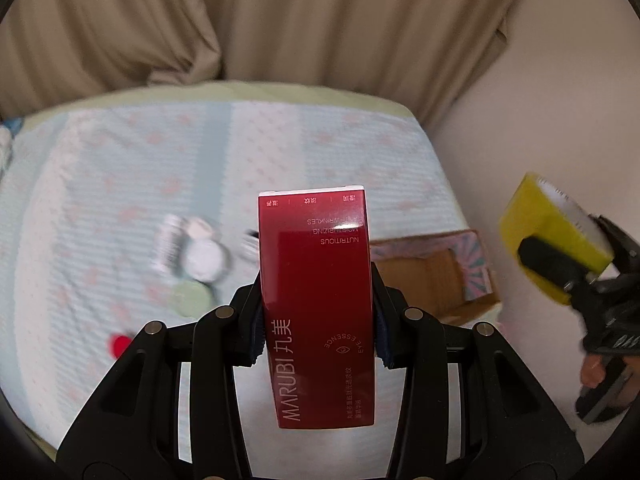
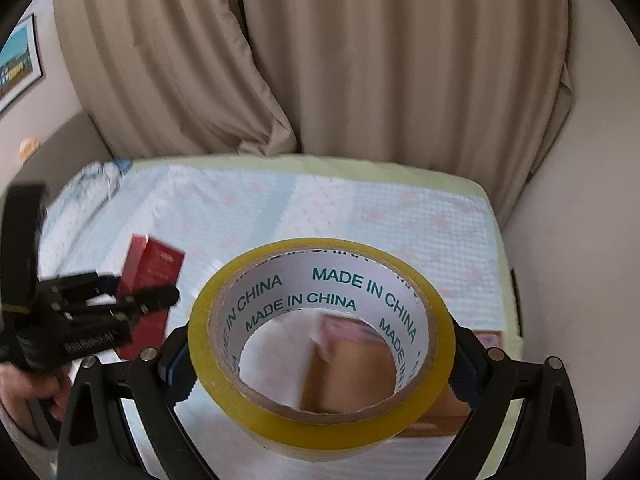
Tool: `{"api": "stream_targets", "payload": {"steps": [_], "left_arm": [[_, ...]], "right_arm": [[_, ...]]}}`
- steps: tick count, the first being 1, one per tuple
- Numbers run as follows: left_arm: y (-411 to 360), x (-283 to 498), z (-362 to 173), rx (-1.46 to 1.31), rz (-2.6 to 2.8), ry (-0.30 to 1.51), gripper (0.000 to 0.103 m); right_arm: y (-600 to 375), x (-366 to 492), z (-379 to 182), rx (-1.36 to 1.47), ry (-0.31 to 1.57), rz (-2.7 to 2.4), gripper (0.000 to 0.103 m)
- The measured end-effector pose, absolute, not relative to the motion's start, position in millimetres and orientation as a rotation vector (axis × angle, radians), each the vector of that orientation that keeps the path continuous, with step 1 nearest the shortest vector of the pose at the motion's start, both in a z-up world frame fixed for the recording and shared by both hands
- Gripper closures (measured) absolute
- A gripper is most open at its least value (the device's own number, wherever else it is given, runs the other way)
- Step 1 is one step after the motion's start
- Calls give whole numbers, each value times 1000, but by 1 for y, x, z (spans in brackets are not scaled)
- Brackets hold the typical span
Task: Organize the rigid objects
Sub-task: 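Lift the red box with the left tool while the right tool carries the tape toward the cardboard box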
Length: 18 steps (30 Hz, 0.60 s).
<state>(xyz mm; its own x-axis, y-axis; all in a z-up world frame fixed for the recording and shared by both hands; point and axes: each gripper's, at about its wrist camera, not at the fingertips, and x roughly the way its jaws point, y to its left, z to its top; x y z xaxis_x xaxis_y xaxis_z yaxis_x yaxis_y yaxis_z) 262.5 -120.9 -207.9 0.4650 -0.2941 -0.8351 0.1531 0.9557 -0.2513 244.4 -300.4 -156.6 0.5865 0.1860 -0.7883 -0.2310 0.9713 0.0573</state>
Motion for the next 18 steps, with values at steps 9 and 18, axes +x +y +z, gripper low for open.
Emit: {"api": "stream_targets", "payload": {"steps": [9,18], "left_arm": [[-230,274,-282,-119,-275,1208,65],[-297,310,-381,-18,-297,1372,65]], "right_arm": [[-403,251,-227,-115,1060,240,5],[-432,277,-327,-239,1196,270,5]]}}
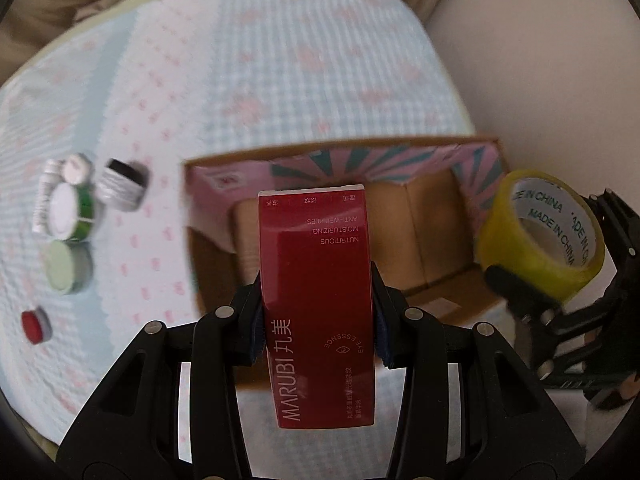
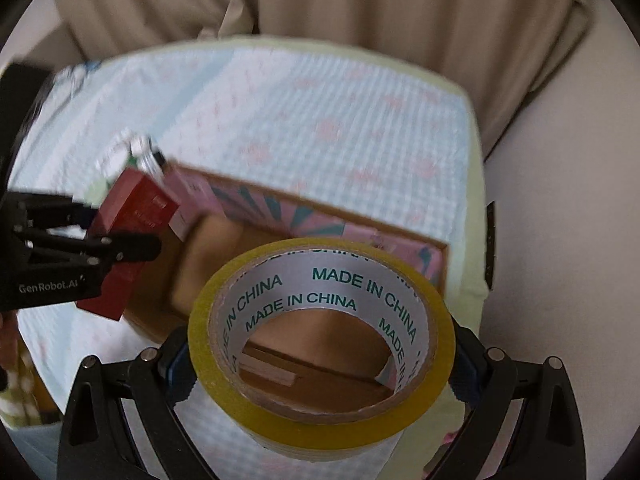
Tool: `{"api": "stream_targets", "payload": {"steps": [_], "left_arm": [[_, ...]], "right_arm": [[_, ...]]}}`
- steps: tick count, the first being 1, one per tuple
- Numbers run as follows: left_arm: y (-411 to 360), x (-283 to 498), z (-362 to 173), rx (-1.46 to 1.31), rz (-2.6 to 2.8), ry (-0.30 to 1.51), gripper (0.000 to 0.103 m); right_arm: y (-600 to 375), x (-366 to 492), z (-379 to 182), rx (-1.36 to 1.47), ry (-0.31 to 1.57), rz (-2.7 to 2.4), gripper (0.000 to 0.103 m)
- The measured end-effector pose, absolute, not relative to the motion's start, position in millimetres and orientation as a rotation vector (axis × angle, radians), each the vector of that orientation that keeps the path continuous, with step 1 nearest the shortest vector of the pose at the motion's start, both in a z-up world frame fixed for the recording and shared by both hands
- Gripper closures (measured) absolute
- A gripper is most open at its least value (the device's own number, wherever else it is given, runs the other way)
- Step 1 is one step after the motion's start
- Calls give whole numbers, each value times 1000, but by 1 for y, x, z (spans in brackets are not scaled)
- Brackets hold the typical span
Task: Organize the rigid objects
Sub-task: 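Lower the red box into the cardboard box with the left tool while the right tool drops the tape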
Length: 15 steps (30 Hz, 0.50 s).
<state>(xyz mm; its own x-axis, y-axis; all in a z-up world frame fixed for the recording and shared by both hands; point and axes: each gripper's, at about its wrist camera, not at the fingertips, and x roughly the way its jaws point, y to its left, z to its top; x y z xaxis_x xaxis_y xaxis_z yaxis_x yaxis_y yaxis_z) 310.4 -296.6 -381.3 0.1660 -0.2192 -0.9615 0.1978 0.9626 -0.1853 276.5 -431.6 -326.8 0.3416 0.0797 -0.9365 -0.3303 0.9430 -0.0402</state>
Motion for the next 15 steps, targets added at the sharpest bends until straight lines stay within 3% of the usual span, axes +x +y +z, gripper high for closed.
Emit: {"api": "stream_targets", "payload": {"steps": [8,15], "left_arm": [[-326,334,-451,46,-314,1510,65],[-339,341,-455,123,-304,1482,64]], "right_arm": [[-430,294,-405,-329,1275,367,5],[-429,297,-415,-391,1245,443,5]]}}
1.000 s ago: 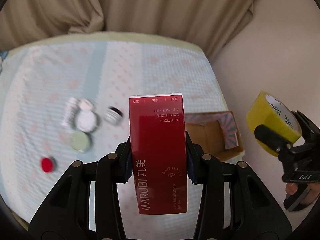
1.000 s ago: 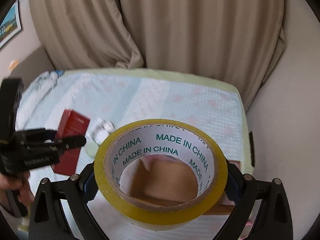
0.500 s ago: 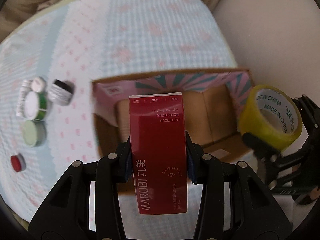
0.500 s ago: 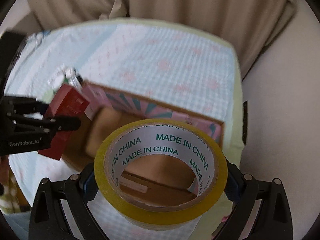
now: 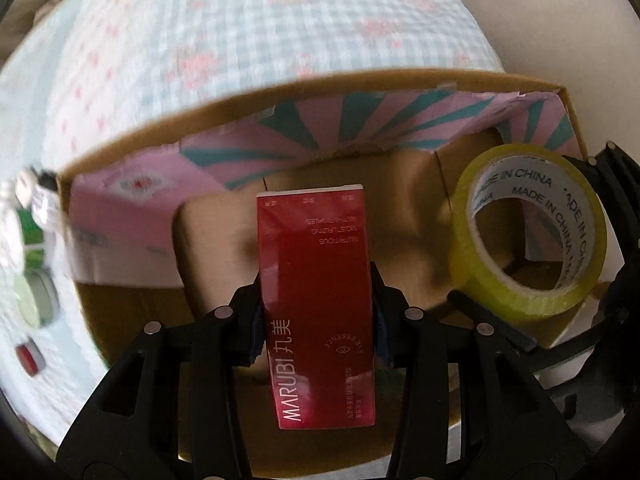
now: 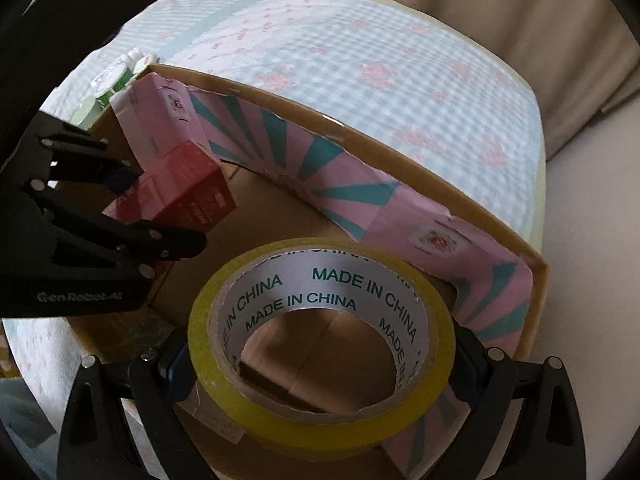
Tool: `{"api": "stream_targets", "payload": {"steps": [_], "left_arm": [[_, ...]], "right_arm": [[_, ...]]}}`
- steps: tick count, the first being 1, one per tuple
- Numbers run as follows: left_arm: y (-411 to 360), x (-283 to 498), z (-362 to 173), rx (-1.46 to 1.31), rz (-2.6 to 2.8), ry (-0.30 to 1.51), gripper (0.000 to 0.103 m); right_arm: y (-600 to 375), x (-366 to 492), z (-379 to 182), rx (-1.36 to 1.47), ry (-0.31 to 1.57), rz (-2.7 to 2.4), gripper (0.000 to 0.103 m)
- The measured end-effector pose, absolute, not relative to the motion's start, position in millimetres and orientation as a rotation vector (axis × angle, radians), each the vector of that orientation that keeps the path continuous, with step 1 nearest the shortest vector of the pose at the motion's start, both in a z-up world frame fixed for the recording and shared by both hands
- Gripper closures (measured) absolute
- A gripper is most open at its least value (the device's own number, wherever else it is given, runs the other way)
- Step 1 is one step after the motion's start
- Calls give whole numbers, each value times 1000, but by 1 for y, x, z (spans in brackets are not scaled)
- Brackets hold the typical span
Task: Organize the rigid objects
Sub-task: 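Lower the red box into the cardboard box with the left tool while the right tool drops the tape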
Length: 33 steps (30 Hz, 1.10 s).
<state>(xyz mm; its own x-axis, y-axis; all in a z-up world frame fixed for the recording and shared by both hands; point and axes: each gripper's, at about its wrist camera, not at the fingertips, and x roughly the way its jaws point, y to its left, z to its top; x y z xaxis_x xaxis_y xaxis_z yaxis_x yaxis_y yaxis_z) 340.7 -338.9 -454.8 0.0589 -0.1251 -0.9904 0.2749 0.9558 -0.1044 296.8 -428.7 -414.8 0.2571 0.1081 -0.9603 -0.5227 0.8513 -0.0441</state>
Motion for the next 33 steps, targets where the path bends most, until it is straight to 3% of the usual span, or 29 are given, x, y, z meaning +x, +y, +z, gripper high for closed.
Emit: {"api": "stream_targets", "payload": {"steps": [1,3,4,8,14,23,33], "left_arm": [[-343,341,-453,150,-299,1467,62],[-346,342,-443,174,-301,1425,3],[-345,342,-438,165,-302,1402,1],[-339,342,-430,130,-298,1406,0],[-333,336,-424,120,-290,1412,0],[-334,322,-411,127,-288,1398,0],[-329,306,-356,129,-308,1326,0]], "right_arm": [[-429,298,-416,-390,1235,459,5],[-425,298,-420,-434,1252,468,0],[-423,297,-423,-466,1261,490,0],[-429,283,-414,-551,1169,476,0],[-447,279,-418,-554,1257,407,0],[-454,266,-396,-506,1244,375,0],[-451,255,-346,-438,1205,326,0]]}}
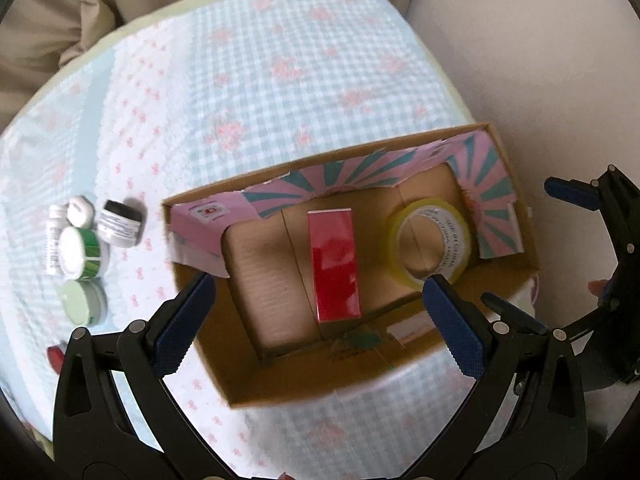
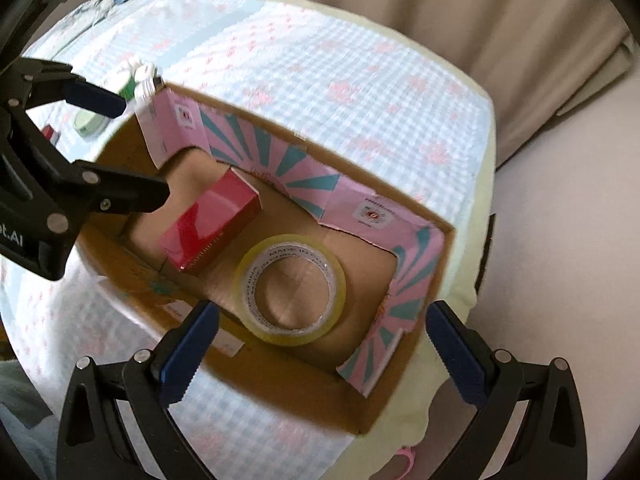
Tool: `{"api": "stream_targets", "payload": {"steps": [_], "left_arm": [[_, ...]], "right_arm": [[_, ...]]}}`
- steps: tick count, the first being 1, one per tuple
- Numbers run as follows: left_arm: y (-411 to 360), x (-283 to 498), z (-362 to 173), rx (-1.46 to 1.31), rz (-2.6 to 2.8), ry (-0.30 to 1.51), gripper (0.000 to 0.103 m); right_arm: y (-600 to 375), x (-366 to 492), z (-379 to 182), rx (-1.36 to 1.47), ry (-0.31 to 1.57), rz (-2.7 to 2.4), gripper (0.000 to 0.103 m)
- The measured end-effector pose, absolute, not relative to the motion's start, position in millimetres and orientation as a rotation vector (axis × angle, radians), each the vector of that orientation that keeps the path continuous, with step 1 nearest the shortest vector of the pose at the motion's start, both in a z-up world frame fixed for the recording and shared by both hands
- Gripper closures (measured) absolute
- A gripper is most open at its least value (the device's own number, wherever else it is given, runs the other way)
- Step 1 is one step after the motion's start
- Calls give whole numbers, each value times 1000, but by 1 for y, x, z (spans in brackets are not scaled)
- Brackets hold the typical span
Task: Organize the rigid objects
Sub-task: 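Withdraw both tools from the cardboard box back toward the remaining jars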
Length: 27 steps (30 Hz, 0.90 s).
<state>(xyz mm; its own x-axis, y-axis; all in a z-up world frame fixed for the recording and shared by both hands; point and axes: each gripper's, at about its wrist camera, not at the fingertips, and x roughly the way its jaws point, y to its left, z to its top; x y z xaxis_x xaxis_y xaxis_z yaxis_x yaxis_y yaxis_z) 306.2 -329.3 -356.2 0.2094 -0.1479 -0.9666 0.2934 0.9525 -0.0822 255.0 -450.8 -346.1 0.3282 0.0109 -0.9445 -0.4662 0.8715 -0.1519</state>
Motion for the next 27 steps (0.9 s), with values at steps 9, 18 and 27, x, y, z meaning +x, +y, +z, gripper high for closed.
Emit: {"api": "stream_targets", "payload": {"steps": [9,18,27], "left_arm": [[-307,261,-267,111,-294,1220,0],[-222,197,-186,63,-206,1034,0],[-95,153,-161,26,-59,963,0]], "right_arm": [[-437,229,-276,-332,1145,290,0],[-389,214,-200,-284,1036,347,0],[-295,209,-143,-277,886,345,0]]}}
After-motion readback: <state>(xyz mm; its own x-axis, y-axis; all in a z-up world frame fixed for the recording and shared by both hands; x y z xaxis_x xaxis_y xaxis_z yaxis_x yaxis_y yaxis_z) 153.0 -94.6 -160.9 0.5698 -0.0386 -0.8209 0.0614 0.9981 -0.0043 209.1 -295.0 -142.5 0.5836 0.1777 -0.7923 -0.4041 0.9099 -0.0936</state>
